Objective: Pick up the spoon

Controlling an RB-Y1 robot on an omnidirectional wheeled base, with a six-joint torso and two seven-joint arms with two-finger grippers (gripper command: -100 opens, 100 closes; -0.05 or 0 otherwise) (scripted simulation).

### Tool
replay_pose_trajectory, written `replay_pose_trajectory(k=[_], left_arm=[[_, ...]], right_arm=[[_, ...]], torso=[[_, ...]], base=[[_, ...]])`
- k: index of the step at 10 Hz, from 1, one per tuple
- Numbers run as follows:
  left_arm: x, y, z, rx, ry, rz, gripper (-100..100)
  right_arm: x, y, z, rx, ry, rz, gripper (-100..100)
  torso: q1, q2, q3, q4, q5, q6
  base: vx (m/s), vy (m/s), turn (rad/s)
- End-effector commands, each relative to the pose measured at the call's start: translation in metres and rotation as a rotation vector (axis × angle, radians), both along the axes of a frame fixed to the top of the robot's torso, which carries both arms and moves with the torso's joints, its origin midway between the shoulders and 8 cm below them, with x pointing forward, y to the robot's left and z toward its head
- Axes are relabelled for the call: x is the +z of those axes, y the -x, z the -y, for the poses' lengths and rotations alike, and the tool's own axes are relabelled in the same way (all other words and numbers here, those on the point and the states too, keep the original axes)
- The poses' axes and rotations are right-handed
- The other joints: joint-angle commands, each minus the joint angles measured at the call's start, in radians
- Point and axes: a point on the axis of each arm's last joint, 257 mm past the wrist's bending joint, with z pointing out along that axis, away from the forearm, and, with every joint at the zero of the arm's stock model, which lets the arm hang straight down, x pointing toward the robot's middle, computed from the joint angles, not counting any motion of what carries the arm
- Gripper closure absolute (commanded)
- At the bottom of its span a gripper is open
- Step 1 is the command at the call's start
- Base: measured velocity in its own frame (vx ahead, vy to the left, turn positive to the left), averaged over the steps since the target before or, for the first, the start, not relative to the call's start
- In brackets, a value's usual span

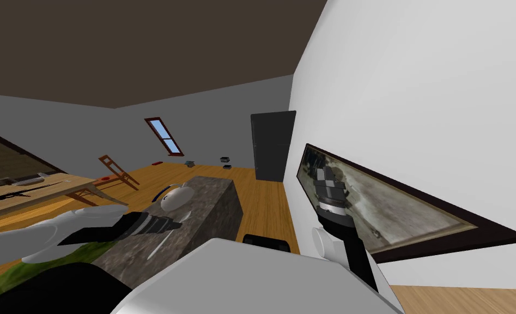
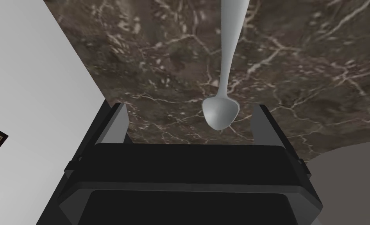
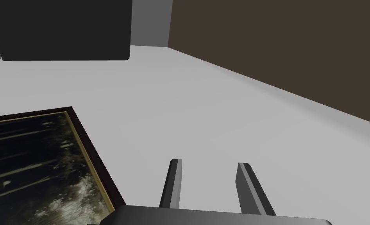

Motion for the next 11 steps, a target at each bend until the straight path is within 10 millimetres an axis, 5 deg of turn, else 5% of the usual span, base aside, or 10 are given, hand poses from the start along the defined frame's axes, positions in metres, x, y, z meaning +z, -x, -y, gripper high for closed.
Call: replay_pose_trajectory(k=[1, 3, 4, 6, 8, 9, 10, 11], left_arm=[[-0.004, 0.014, -0.009, 0.010, -0.015, -0.031, -100], [-0.007, 0.031, -0.017, 0.020, -0.031, -0.068, -100], [-0.012, 0.061, -0.029, 0.038, -0.052, -0.131, -100], [-0.018, 0.086, -0.034, 0.052, -0.061, -0.180, -100], [-0.017, 0.083, -0.035, 0.051, -0.058, -0.177, -100], [-0.017, 0.084, -0.035, 0.051, -0.059, -0.177, 0], [-0.027, 0.088, -0.029, 0.060, -0.058, -0.177, -100], [-0.030, 0.090, -0.028, 0.062, -0.057, -0.177, -100]], right_arm=[[0.000, 0.000, 0.000, 0.000, 0.000, 0.000, 0], [0.000, 0.000, 0.000, 0.000, 0.000, 0.000, 0], [0.000, 0.000, 0.000, 0.000, 0.000, 0.000, 0], [0.000, 0.000, 0.000, 0.000, 0.000, 0.000, 0], [0.000, 0.000, 0.000, 0.000, 0.000, 0.000, 0], [0.000, 0.000, 0.000, 0.000, 0.000, 0.000, 0], [0.000, 0.000, 0.000, 0.000, 0.000, 0.000, 0], [0.000, 0.000, 0.000, 0.000, 0.000, 0.000, 0]], torso=[[0.000, 0.000, 0.000, 0.000, 0.000, 0.000], [0.000, 0.002, 0.001, 0.000, 0.000, 0.000], [0.000, 0.003, 0.002, 0.001, 0.000, 0.000], [0.000, 0.002, 0.001, 0.000, 0.000, 0.000], [0.001, 0.003, 0.002, 0.001, 0.000, 0.000], [0.001, 0.004, 0.002, 0.001, 0.000, 0.000], [0.001, 0.005, 0.003, 0.001, 0.000, 0.000], [0.002, 0.005, 0.003, 0.001, 0.000, 0.000]], base=[[0.058, -0.016, -0.035], [0.039, -0.009, -0.042], [0.048, -0.007, -0.082], [0.061, -0.001, -0.052], [0.019, 0.001, -0.004], [0.000, 0.000, 0.000], [0.009, 0.022, -0.064], [0.007, 0.033, -0.056]])
